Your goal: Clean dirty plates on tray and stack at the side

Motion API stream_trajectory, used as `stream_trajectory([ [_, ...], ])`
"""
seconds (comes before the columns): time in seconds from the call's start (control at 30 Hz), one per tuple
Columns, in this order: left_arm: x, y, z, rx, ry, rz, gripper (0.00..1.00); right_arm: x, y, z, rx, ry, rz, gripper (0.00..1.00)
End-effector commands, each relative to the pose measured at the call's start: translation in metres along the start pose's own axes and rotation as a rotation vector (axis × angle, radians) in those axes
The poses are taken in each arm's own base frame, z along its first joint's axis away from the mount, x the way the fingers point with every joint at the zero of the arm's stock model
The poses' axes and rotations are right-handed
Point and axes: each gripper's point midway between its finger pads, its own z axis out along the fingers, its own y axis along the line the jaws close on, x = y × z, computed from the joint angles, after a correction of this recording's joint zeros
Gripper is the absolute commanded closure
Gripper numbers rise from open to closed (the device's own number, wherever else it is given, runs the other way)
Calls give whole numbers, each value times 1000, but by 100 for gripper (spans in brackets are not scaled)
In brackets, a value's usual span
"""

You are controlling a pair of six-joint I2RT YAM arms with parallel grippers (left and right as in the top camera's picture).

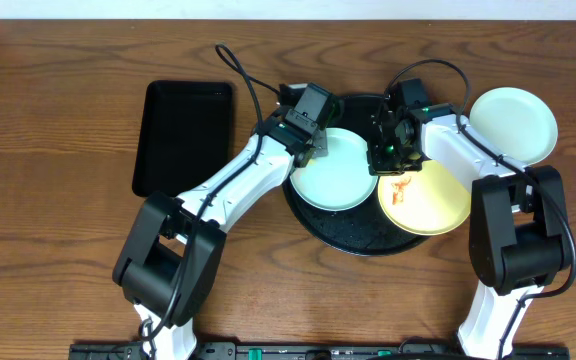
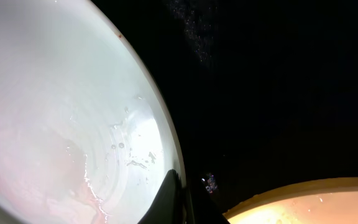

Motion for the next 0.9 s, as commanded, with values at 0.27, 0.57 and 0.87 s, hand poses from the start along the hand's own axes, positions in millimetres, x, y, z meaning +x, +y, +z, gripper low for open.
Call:
stream_trajectory([
  [0.27, 66, -24, 16, 123, 219, 8, 92, 9, -23, 2, 88, 20, -3, 99],
  [0.57, 57, 35, 39, -188, 116, 101, 93, 10, -23, 2, 89, 26, -3, 99],
  [0.87, 15, 63, 13, -376, -78, 111, 93, 10, -23, 2, 88, 23, -3, 99],
])
